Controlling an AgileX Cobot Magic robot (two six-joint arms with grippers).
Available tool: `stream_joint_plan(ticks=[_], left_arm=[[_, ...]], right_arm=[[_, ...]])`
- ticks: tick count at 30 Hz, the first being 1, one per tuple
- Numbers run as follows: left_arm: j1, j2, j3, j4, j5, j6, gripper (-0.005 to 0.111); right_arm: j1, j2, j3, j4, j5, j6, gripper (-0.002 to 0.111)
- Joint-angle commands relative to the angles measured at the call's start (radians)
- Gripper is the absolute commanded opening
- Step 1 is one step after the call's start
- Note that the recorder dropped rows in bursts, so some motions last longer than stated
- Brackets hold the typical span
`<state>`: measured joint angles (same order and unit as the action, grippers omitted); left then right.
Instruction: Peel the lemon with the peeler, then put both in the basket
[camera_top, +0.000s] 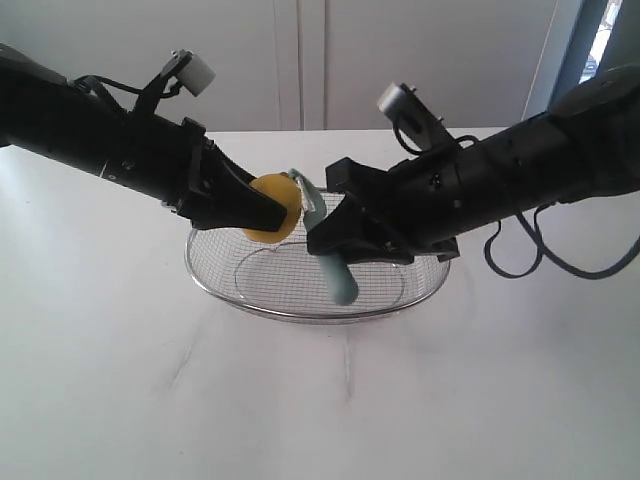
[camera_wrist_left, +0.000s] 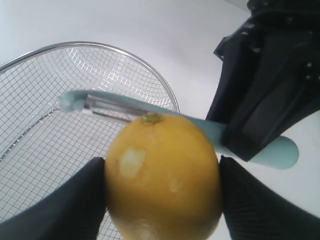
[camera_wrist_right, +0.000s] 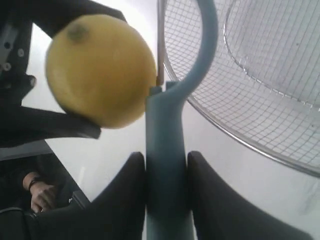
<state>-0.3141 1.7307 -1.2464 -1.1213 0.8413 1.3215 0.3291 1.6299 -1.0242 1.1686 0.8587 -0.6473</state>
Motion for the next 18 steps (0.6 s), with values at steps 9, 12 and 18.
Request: stream_joint_plan(ticks=[9, 12, 18], left_arm=[[0.003, -0.010, 0.005, -0.030, 0.024, 0.002, 0.000], [0.003, -0.010, 0.005, -0.030, 0.024, 0.002, 0.000], [0.003, -0.010, 0.005, -0.030, 0.024, 0.002, 0.000]], right_arm=[[-0.001, -0.108, -0.001, 0.010, -0.070, -0.001, 0.000], [-0.001, -0.102, -0.001, 0.004, -0.070, -0.001, 0.000], [-0.001, -0.102, -0.001, -0.003, -0.070, -0.001, 0.000]])
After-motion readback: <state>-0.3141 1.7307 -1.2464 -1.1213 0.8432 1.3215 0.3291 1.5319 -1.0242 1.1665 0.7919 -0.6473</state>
